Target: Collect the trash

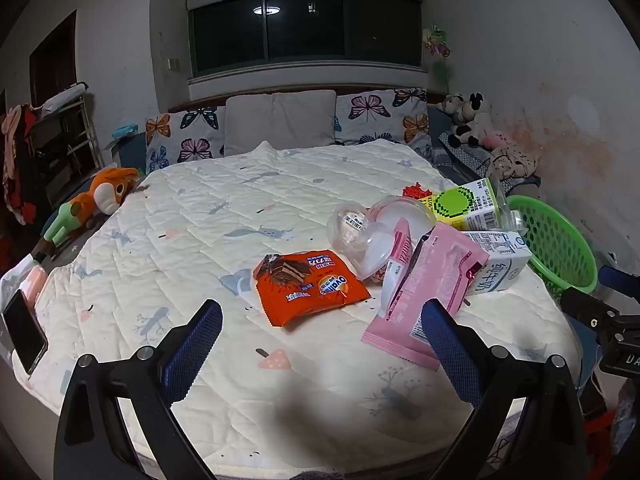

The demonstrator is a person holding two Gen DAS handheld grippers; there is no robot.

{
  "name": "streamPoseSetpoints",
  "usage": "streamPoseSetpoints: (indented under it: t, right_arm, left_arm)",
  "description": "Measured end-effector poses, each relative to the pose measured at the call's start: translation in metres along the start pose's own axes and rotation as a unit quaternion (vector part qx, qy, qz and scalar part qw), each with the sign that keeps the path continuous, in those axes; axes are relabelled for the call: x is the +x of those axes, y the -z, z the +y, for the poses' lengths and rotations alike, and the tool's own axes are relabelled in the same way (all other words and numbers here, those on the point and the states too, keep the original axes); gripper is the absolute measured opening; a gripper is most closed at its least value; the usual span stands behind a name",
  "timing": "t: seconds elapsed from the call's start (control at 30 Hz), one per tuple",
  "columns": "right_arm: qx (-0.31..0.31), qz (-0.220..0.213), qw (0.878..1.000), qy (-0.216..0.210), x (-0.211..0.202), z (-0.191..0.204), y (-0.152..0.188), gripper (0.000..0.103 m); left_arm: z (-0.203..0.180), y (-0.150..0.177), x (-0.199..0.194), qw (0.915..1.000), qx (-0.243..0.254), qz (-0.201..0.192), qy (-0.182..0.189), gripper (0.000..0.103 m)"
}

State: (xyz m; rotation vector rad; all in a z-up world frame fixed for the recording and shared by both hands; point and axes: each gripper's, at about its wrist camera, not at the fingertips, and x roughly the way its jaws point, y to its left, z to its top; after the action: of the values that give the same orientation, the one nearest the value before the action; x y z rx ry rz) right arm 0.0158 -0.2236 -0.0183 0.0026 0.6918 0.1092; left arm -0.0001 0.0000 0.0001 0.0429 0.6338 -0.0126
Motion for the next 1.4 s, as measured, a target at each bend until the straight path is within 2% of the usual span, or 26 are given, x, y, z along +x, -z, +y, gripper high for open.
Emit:
streamPoseSetpoints:
  t: [1.4]
  right_arm:
    - [-0.001,0.001,1.0,0.005,0.0053,-0.0013,-0.004,0.098]
  left_arm:
    - [-0.0059,-0.0008,0.0025,1.0,0.001,0.002,0.005,0.097]
